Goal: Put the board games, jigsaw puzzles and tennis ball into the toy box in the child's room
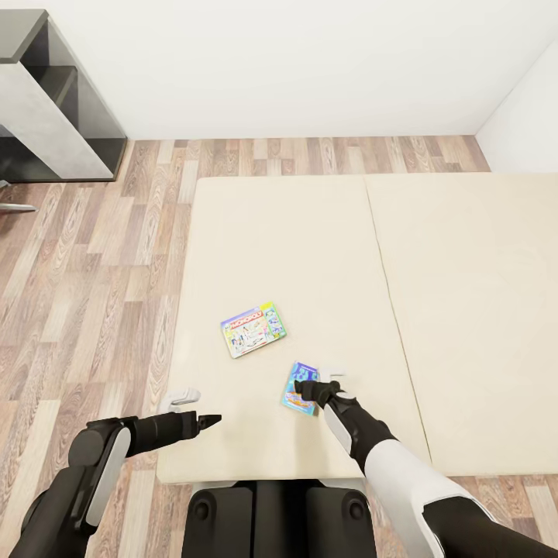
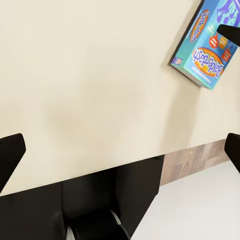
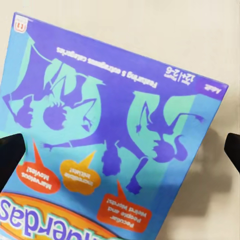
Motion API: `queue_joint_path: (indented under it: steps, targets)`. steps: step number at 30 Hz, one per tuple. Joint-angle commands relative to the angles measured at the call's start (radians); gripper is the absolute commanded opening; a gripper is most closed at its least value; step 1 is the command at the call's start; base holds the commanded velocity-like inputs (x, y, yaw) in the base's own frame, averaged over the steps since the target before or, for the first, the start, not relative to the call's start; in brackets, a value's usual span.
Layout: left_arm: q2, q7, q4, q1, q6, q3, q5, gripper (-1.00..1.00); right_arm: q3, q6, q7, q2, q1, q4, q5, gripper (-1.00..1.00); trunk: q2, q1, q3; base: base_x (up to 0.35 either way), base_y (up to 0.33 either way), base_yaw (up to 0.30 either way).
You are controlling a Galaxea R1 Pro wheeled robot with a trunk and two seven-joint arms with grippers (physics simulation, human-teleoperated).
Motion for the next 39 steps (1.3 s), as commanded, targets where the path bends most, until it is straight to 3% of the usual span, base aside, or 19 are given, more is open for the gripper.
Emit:
queue_joint_path:
  steps: [1, 39]
  targets:
    - [0.0, 0.0, -0.001, 0.0, 0.007, 0.001, 0.005, 1.0, 0.004, 0.002, -0.004, 0.0, 0.0, 0.0, -0.01, 1.0, -0.002, 0.001, -0.001, 0.0, 0.0, 0.0]
    - [0.0, 0.0, -0.001, 0.0, 0.007, 0.001, 0.005, 1.0, 0.017, -0.052, 0.006, 0.0, 0.001, 0.01, -0.004, 1.0, -0.002, 0.001, -0.001, 0.0, 0.0, 0.0]
